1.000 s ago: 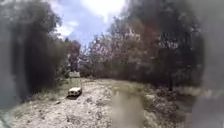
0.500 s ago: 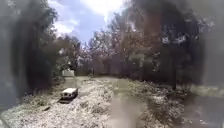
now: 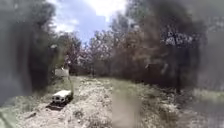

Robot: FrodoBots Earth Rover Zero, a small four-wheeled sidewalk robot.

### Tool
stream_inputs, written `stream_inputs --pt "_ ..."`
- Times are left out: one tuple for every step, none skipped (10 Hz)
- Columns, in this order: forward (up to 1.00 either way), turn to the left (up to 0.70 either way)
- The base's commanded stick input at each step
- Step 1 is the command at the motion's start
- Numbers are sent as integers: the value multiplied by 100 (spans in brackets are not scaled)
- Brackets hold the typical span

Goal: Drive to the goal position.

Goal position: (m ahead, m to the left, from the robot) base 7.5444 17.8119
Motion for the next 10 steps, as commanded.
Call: stream_inputs --pt "67 0" --pt "68 0" --pt "67 0" --pt "67 0" --pt "67 0" --pt "67 0" --pt "67 0" --pt "67 0" --pt "67 23" --pt "67 34"
